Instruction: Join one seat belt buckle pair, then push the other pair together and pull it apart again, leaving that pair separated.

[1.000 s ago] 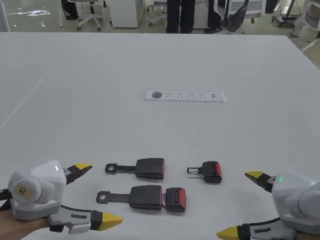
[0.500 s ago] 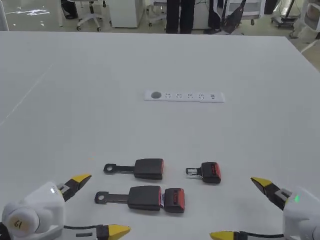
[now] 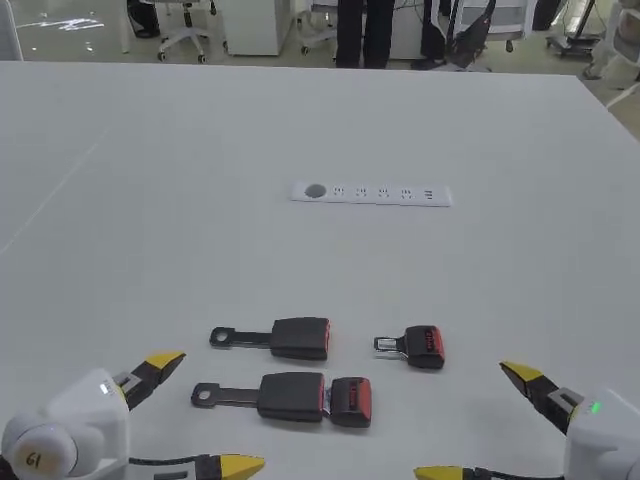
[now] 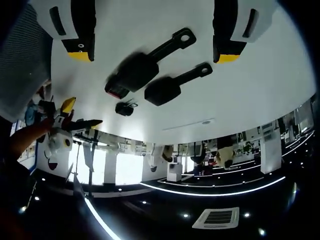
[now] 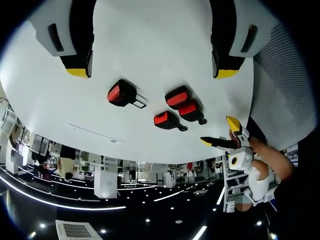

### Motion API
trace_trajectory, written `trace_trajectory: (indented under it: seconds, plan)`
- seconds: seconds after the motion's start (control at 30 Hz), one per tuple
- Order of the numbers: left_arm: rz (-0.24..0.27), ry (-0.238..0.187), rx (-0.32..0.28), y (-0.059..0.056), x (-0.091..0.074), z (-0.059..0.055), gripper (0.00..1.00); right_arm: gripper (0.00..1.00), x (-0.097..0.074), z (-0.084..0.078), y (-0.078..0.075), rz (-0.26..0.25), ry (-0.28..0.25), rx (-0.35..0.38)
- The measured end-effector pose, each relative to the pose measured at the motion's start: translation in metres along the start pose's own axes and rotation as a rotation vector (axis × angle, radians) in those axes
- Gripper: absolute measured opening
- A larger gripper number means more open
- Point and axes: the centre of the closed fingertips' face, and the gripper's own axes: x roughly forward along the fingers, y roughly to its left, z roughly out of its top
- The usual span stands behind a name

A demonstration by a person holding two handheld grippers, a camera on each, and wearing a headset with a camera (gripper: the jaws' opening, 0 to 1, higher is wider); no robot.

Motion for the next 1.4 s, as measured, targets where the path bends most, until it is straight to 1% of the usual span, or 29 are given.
trace_trajectory:
  seconds: [0.23, 0.47, 0.63, 0.67, 0.8, 1.0, 1.13, 1.4]
  plan:
    - [0.006, -0.017, -0.007, -0.0023, 0.0014, 0.0041, 1.00, 1.00, 0.0009, 0.0013, 0.0007, 0.001, -0.011, 0.001]
    - [0.007, -0.014, -0.001, -0.0019, 0.0026, 0.0021, 1.00, 1.00, 0.0021, 0.0002, -0.0010, -0.002, -0.011, 0.002]
    - [0.010, -0.024, -0.002, 0.0017, 0.0044, 0.0006, 1.00, 1.00, 0.0019, 0.0006, -0.0003, -0.007, -0.010, 0.006]
    - [0.010, -0.026, -0.003, 0.0007, 0.0043, 0.0015, 1.00, 1.00, 0.0019, 0.0000, -0.0003, -0.008, -0.009, 0.009]
    - [0.010, -0.024, 0.003, 0.0002, 0.0034, 0.0007, 1.00, 1.00, 0.0019, -0.0026, -0.0013, -0.008, -0.003, 0.007]
    - [0.016, -0.023, 0.001, 0.0008, 0.0030, 0.0008, 1.00, 1.00, 0.0021, 0.0014, -0.0043, -0.018, -0.017, 0.016]
    - [0.017, -0.021, 0.002, 0.0013, 0.0028, 0.0000, 1.00, 1.00, 0.0029, 0.0000, -0.0068, -0.016, -0.013, 0.010]
    - [0.019, -0.021, 0.002, 0.0022, 0.0020, -0.0006, 1.00, 1.00, 0.0037, -0.0033, -0.0070, -0.011, -0.004, 0.005]
